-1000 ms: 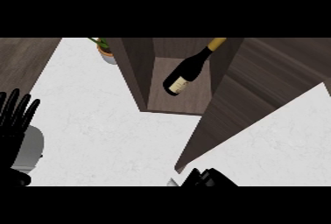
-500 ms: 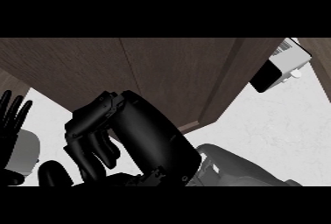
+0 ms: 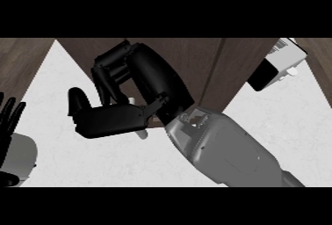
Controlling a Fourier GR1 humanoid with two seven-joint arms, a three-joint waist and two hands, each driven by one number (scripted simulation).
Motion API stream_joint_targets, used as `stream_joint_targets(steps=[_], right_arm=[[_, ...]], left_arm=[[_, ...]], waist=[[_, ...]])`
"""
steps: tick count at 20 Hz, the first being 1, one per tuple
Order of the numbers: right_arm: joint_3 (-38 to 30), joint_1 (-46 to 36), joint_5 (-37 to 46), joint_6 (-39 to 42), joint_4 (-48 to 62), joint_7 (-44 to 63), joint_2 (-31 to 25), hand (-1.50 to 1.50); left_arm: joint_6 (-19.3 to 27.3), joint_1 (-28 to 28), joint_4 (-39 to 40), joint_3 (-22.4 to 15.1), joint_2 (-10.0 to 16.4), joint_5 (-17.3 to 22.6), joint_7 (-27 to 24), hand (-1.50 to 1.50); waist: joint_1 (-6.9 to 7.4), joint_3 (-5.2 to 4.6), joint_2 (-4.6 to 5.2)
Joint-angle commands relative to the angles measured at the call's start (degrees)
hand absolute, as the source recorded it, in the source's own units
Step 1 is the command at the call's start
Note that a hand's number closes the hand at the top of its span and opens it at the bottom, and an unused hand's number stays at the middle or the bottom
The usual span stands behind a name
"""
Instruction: Pick up the wine, place it into the cabinet and close the cabinet
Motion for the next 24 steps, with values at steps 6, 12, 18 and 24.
stream_joint_targets(steps=[6, 12, 18, 24], right_arm=[[-8.81, 0.99, -0.76, 12.27, 14.65, -9.97, -3.23, 1.50], [-11.51, -3.72, 1.87, 13.36, 22.99, -13.15, -1.74, 1.50], [-11.77, -1.68, 3.02, 15.59, 25.80, -17.88, -3.48, 1.50], [-12.99, -1.83, 3.02, 16.88, 27.36, -18.83, -4.90, 1.50]], left_arm=[[-1.72, 0.25, 0.32, 1.93, -1.87, -1.42, 0.92, -1.50], [-3.57, 1.53, -0.15, 2.13, -2.89, -2.56, 0.59, -1.50], [-2.76, -3.58, 2.37, 3.50, -1.29, -0.48, 3.21, -1.50], [-0.76, -3.48, -2.77, 2.92, -0.82, 1.45, 7.05, -1.50]], waist=[[-0.25, -0.01, 0.09], [0.26, -0.03, 0.16], [-0.22, -0.06, 0.48], [0.16, 0.04, 0.23]])
